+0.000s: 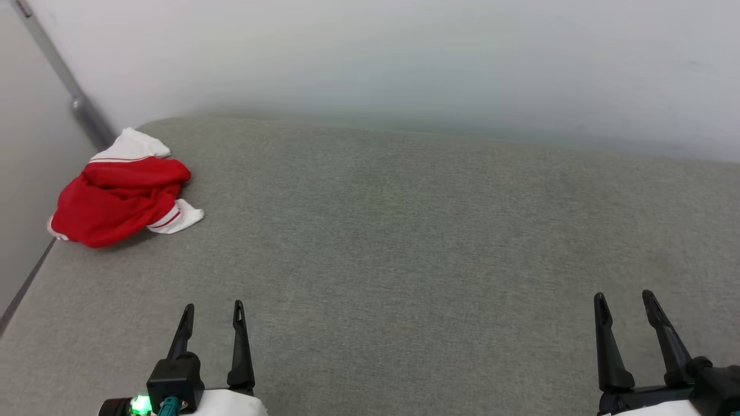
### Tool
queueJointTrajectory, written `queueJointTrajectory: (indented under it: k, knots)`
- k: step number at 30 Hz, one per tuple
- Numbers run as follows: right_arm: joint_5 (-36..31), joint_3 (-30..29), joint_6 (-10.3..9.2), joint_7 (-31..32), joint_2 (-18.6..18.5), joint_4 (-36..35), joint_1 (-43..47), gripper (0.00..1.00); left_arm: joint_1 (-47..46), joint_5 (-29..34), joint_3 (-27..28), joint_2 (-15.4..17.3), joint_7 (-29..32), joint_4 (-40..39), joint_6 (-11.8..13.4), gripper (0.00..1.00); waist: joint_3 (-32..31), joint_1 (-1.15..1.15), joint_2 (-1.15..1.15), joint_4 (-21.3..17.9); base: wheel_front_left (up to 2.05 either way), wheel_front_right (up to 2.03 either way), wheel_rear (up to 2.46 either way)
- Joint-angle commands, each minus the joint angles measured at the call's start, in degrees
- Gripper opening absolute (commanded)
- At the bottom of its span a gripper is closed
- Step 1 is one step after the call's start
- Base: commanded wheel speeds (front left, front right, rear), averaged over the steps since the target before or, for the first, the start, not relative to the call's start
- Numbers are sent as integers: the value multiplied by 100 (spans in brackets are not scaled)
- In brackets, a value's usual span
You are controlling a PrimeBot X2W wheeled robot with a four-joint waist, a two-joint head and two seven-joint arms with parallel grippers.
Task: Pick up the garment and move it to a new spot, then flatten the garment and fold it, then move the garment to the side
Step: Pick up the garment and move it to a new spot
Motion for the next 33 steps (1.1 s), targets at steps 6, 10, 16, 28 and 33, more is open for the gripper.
queueJointTrajectory:
  k: [6,10,16,28,33]
  knots:
    - [-102,59,-1,-12,-7,-18,102,100,106,-49,147,-7,-16,-8,38,100,-50,0,0,852,0,0,0]
    - [-137,93,-2,-12,-6,-26,132,100,129,-66,203,-6,-16,-8,26,100,-74,0,0,1175,0,0,0]
    - [-91,114,-2,-12,-7,-30,104,100,203,-123,258,-6,-16,-43,54,100,-86,0,0,1542,0,0,0]
    - [-112,166,-2,-12,-7,-27,73,100,109,-106,380,-6,-16,-6,-23,100,-50,0,0,1700,0,0,0]
    - [-221,197,-2,-12,-7,-75,-29,100,-244,-122,630,29,-16,74,-211,100,113,0,0,1554,0,0,0]
